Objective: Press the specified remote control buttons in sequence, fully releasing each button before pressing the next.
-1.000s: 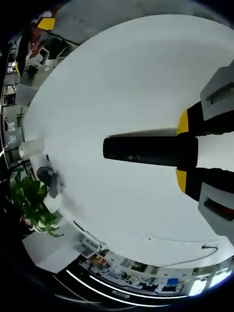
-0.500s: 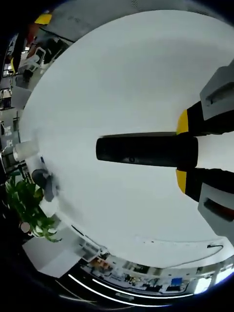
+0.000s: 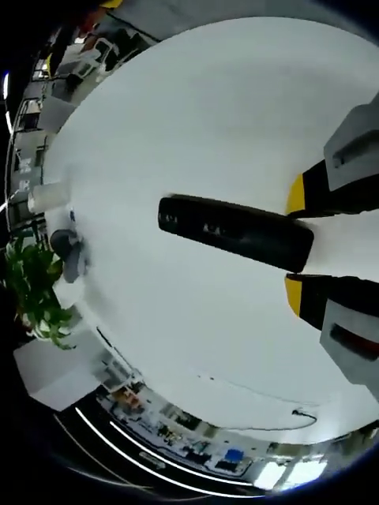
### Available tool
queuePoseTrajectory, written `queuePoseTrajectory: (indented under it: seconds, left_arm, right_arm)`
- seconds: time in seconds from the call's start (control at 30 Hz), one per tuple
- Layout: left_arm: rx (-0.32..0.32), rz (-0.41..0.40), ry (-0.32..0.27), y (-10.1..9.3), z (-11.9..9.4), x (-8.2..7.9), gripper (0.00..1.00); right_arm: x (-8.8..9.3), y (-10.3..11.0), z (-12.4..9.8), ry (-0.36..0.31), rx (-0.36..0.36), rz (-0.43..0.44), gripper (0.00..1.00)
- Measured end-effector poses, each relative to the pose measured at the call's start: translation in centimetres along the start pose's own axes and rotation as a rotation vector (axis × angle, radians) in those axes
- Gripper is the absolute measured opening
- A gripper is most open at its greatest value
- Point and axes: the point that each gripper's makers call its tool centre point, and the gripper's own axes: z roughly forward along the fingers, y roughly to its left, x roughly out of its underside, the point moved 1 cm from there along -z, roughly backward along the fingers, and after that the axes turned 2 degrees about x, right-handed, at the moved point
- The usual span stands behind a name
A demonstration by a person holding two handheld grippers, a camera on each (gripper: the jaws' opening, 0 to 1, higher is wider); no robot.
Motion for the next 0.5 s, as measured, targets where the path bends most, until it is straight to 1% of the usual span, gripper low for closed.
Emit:
queuePoseTrajectory:
  seconds: [0.03, 0.07, 0.1, 0.13, 0.17, 0.23, 0.27, 0.3, 0.33, 0.37, 0.4, 0.43, 0.47, 0.5]
  left_arm:
    - [-0.006, -0.034, -0.013, -0.1, -0.1, 0.1, 0.28]
    - [-0.015, -0.088, -0.024, -0.1, -0.1, 0.3, 0.28]
    - [-0.038, -0.136, -0.037, 0.1, -0.2, 0.5, 0.28]
    - [-0.055, -0.140, -0.051, 0.1, -0.2, 0.6, 0.28]
    - [-0.068, -0.184, -0.061, 0.0, -0.3, 0.8, 0.29]
    - [-0.080, -0.271, -0.113, -0.1, -0.4, 0.9, 0.35]
    - [-0.066, -0.314, -0.122, -0.5, -0.4, 1.2, 0.41]
    - [-0.099, -0.320, -0.147, -0.4, -0.8, 1.5, 0.45]
    - [-0.108, -0.304, -0.170, -0.6, -0.9, 1.6, 0.50]
    - [-0.143, -0.317, -0.177, -0.4, -1.2, 2.1, 0.53]
    - [-0.136, -0.335, -0.171, -0.7, -1.6, 2.5, 0.53]
    - [-0.155, -0.356, -0.190, -0.7, -2.1, 2.6, 0.52]
    - [-0.172, -0.383, -0.227, -0.7, -2.9, 2.5, 0.53]
    - [-0.169, -0.416, -0.233, -0.9, -3.5, 2.6, 0.54]
  right_arm:
    - [0.0, 0.0, 0.0, -0.001, -0.001, -0.001, 0.89]
    - [0.0, 0.1, 0.0, -0.001, -0.003, -0.003, 0.89]
    - [0.0, 0.1, 0.1, 0.002, -0.004, -0.004, 0.89]
    - [0.1, 0.1, 0.1, 0.004, -0.005, -0.007, 0.89]
    - [0.0, 0.2, 0.1, 0.003, -0.003, -0.014, 0.89]
    - [-0.1, 0.2, 0.0, -0.008, -0.001, -0.018, 0.89]
    - [-0.1, 0.1, 0.0, -0.010, -0.001, -0.018, 0.89]
    - [-0.2, 0.1, 0.0, -0.011, 0.001, -0.017, 0.89]
    - [-0.2, 0.1, 0.0, -0.012, 0.001, -0.015, 0.89]
    - [-0.2, 0.0, 0.0, -0.013, 0.001, -0.009, 0.89]
    - [-0.2, 0.0, 0.0, -0.014, 0.001, -0.007, 0.89]
    - [-0.2, 0.0, 0.0, -0.015, 0.000, -0.004, 0.89]
    - [-0.2, 0.0, -0.1, -0.017, -0.004, -0.002, 0.89]
    - [-0.3, 0.1, -0.1, -0.021, -0.009, -0.001, 0.89]
